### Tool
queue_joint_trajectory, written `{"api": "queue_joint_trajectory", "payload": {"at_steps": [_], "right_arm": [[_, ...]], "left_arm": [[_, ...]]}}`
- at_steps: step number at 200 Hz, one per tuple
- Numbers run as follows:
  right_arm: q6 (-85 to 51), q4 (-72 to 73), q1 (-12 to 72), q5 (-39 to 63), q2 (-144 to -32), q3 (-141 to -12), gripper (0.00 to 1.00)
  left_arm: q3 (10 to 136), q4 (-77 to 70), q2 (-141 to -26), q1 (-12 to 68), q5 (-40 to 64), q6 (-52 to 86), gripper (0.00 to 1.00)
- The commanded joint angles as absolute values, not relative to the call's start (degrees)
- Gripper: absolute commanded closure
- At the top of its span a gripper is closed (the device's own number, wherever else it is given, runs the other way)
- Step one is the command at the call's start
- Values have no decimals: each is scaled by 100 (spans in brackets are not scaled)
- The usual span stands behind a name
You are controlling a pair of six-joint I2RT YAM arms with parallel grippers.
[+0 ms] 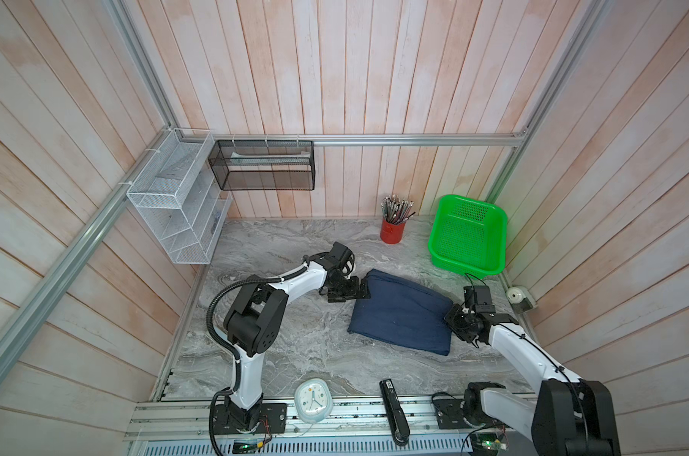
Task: Fold and stack the trousers
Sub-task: Smooth out the trousers at the center of the table, then move the trousers to the top-left of the table.
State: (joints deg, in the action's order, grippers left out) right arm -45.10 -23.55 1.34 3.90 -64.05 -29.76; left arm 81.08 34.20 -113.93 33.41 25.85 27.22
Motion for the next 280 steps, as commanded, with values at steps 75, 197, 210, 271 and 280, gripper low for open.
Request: {"api": "queue_joint_trajectory", "payload": {"at_steps": [75, 197, 210, 271, 280], "right_arm": [[-4386, -1561, 190, 1680, -7290, -2664, 46], [-4520, -1101, 2074, 1537, -9214, -4990, 47], [-4460, -1162, 2083, 1456, -9346, -5338, 46], [-4250, -1589, 2234, 1355, -9722, -6599, 45], [-4254, -1606, 2261, 1377, -9689, -6601, 46]], "left_arm": [[7537, 2287, -12013, 3342, 4681, 2751, 12], [7568, 3600, -10882, 1597, 2215, 2582, 100], [7869, 3835, -10984, 1404, 1874, 2450, 100], [9203, 4877, -11762, 718, 1154, 1948, 41], [9334, 4952, -11733, 665, 1102, 1926, 34]]}}
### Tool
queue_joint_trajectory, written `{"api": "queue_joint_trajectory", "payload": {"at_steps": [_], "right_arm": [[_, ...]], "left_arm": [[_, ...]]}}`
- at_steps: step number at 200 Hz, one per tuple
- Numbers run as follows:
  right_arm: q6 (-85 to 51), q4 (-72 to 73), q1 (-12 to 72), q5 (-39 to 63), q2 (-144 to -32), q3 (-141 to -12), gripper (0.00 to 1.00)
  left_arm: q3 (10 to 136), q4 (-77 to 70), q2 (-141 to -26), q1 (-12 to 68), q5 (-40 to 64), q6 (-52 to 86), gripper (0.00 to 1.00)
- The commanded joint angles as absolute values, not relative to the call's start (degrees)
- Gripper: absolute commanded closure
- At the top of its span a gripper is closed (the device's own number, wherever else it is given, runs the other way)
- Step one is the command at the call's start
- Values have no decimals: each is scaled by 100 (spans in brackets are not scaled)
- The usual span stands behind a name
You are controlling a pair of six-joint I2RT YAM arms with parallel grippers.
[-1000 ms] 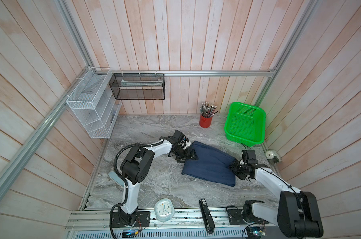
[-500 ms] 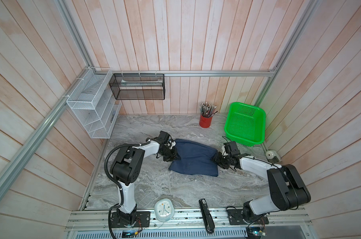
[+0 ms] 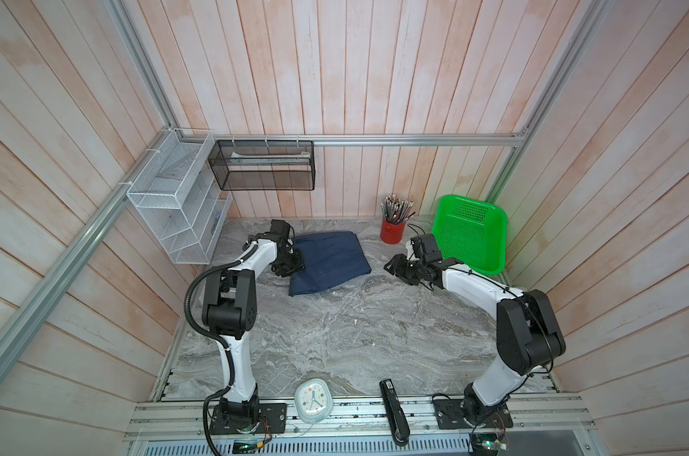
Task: Fold and stack the trousers
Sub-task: Move the trousers to the top-left of the table.
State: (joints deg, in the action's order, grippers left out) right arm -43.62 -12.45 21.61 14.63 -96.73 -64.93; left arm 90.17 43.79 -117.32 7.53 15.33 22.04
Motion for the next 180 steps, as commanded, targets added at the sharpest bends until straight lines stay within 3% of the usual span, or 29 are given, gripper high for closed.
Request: {"api": "queue_joint_trajectory", "payload": {"at_steps": [1, 38, 68, 104, 133, 180], "right_arm": [[-4254, -1607, 2265, 1379, -9687, -6601, 45], [-4271, -1659, 2337, 1363, -9419, -6471, 45], [-4245, -1762, 2338, 1186, -9141, -6366, 46], [-4245, -1784, 2332, 1119, -8961, -6271, 46], [-4236, -1802, 2303, 1121, -8842, -6191, 46], [-4168, -1795, 2242, 1107, -8771, -6067, 46]], "left_arm": [[9347, 4968, -11733, 658, 1096, 1921, 33], [10017, 5379, -11276, 690, 843, 1925, 27], [10568, 5636, -10811, 1482, 63, 2091, 27], [11123, 6191, -11718, 2377, -774, 2998, 27], [10922, 5725, -12201, 2518, -885, 3595, 27], [11620, 5672, -13188, 2480, -961, 3562, 24]]}}
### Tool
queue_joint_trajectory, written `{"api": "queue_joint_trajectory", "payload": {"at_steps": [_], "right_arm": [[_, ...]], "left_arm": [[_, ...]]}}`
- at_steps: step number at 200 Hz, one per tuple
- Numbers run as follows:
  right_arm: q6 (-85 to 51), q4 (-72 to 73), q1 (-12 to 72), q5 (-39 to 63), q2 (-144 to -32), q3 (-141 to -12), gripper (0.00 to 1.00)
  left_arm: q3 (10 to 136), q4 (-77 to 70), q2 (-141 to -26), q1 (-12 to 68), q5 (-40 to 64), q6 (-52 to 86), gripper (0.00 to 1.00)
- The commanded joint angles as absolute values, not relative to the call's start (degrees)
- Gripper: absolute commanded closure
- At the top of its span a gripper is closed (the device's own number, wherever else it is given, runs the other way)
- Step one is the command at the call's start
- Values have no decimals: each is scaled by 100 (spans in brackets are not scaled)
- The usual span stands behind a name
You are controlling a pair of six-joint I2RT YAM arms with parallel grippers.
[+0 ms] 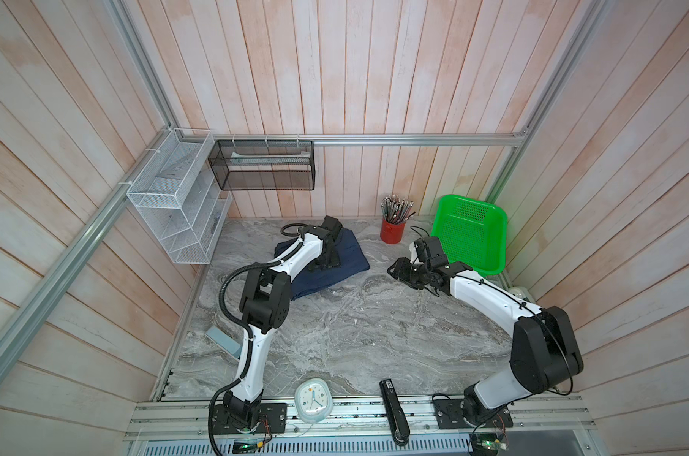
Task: Fold and stack the trousers
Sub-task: Move the trousers to the top-left of the table.
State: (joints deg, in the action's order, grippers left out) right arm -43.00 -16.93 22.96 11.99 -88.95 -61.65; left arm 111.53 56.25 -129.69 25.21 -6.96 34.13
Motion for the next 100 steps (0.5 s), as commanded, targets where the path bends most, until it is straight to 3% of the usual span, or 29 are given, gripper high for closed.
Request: {"api": "queue_joint_trajectory", "payload": {"at_steps": [1, 60, 100], "right_arm": [[-4167, -1794, 2241, 1112, -8771, -6061, 46], [-4210, -1730, 2165, 1111, -8682, -5937, 46], [-4192, -1745, 2158, 1141, -8806, -6046, 46]], "left_arm": [[11628, 5679, -13208, 2475, -959, 3556, 24], [10737, 5828, -13479, 1739, -1270, 3137, 23], [11308, 6099, -13854, 1172, -1740, 2401, 23]]}}
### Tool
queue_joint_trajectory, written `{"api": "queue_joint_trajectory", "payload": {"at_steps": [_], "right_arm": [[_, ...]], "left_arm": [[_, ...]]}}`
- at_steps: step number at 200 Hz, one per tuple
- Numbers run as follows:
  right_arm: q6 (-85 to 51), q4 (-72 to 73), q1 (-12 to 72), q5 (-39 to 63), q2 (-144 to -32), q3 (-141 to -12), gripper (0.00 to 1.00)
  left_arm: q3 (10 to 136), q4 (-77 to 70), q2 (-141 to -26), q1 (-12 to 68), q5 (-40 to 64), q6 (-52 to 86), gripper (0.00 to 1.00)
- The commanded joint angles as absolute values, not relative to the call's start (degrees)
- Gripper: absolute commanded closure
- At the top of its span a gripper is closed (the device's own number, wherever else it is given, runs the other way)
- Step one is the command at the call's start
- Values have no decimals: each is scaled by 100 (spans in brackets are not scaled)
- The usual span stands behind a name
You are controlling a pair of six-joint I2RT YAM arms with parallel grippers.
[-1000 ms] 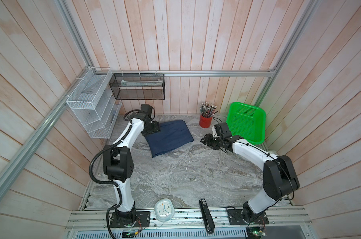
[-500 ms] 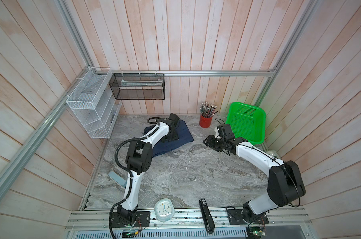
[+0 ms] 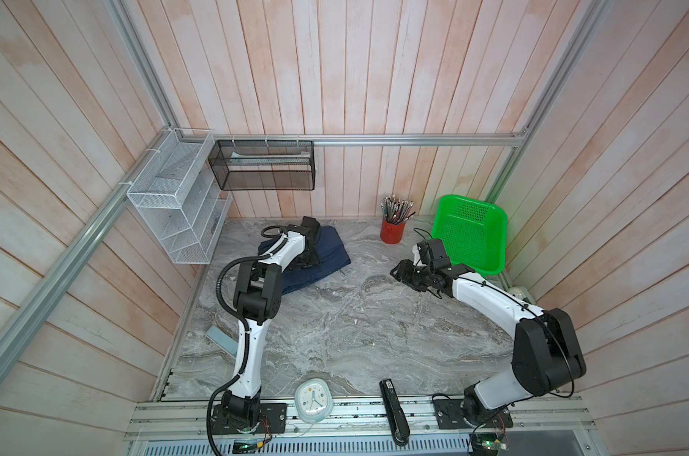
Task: Fold and stack the trousers
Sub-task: Move the trousers to the top-left of the table.
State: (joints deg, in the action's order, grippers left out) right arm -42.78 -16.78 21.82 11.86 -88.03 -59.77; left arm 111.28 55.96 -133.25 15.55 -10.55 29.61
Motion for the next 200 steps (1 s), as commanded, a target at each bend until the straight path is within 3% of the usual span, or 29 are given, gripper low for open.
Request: {"api": "queue_joint_trajectory", "payload": {"at_steps": [1, 80, 107, 131, 169, 200], "right_arm": [[-4192, -1742, 2156, 1142, -8806, -6055, 46], [-4219, -1859, 2167, 1118, -8785, -6178, 46], [-4219, -1894, 2162, 1080, -8788, -6223, 46], [-4218, -1894, 2180, 1112, -8875, -6267, 46], [-4236, -1855, 2300, 1169, -9057, -6370, 46], [-4258, -1813, 2350, 1168, -9027, -6334, 46]], "left_arm": [[11345, 6117, -13875, 1161, -1753, 2383, 23], [14273, 7125, -15516, 440, -2029, 908, 23], [14695, 7242, -15748, 210, -1953, 661, 23], [14273, 6965, -15153, 225, -1495, 677, 23], [12073, 5354, -12706, 744, -759, 952, 18], [10865, 5287, -11592, 920, -601, 1709, 19]]}}
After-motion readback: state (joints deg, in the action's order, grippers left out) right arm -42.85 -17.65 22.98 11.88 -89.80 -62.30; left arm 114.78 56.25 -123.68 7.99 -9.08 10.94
